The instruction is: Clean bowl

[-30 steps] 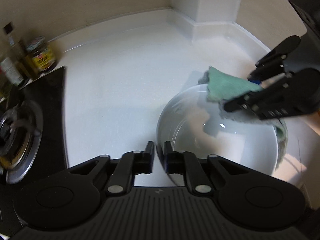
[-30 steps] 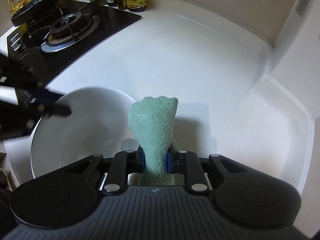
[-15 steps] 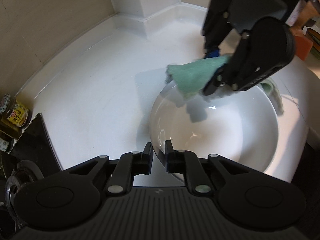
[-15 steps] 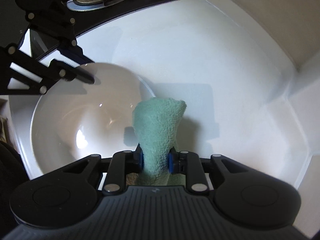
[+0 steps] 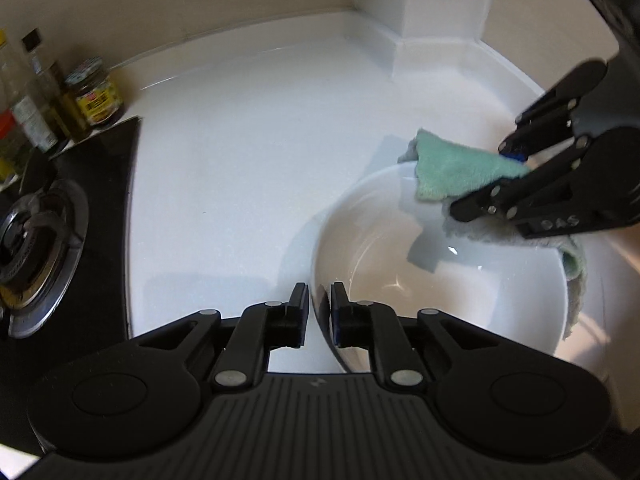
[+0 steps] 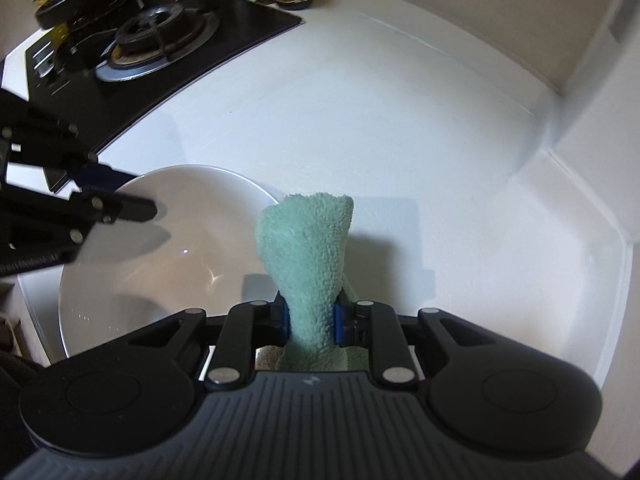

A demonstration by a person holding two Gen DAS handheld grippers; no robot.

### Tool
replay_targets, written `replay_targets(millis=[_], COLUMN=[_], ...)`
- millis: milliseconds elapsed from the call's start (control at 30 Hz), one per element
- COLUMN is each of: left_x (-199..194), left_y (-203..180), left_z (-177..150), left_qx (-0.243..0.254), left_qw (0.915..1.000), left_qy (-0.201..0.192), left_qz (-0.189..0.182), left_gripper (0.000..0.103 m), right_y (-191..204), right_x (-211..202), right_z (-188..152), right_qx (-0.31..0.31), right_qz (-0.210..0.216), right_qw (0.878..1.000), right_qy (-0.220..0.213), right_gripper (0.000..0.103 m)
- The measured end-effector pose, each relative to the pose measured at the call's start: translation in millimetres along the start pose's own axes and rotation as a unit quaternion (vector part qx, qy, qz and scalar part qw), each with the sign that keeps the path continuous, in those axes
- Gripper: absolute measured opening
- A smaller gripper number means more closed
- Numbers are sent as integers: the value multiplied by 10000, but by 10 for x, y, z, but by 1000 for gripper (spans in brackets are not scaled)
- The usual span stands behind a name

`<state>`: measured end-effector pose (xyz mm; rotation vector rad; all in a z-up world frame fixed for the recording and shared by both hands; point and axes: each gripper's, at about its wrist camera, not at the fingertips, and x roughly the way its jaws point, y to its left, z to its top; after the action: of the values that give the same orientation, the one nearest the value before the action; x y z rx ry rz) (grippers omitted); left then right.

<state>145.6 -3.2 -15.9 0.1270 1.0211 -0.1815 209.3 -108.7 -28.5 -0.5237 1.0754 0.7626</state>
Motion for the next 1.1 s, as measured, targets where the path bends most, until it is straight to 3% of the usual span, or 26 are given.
replay_targets(millis=[167, 267, 433, 533, 667, 733, 800, 933, 967, 1100], left_x=[32, 69, 121, 132, 64, -1, -33, -31, -27, -16], left_y=[36, -2, 32, 123, 206, 219, 197, 180, 187, 208], left_z=[41, 79, 176, 205, 135, 52, -2, -22, -13, 30], left_qx=[533, 1116, 1700, 1409, 202, -476, -775, -685, -597, 7], left_qw=[9982, 9934, 9847, 9892, 9993, 9986, 9969, 9976, 9981, 9997], left_qy=[54, 93, 261, 301, 283, 213, 152, 140, 135, 105], left_qz=[-266, -252, -279, -250, -155, -84, -41, 2, -14, -198], left_gripper=[8, 11, 13, 13, 12, 12, 12, 11, 7, 6], right_y=[0, 1, 128, 113, 81, 81, 81, 82, 100, 146], right_x=[-17, -26, 59, 84, 67, 53, 39, 12, 0, -65], right_z=[38, 63, 287, 353, 326, 288, 250, 173, 151, 43], right_qx=[-343, -552, -1181, -1131, -811, -623, -435, -65, -91, -290], right_qz=[113, 177, -66, -9, 60, 7, -46, -150, -139, 35], right_qw=[9992, 9978, 9924, 9932, 9966, 9980, 9990, 9999, 9999, 9995], right_qy=[199, 317, 344, 285, 146, 99, 51, -41, -12, 146], right_gripper=[16, 17, 17, 17, 16, 16, 16, 16, 16, 18])
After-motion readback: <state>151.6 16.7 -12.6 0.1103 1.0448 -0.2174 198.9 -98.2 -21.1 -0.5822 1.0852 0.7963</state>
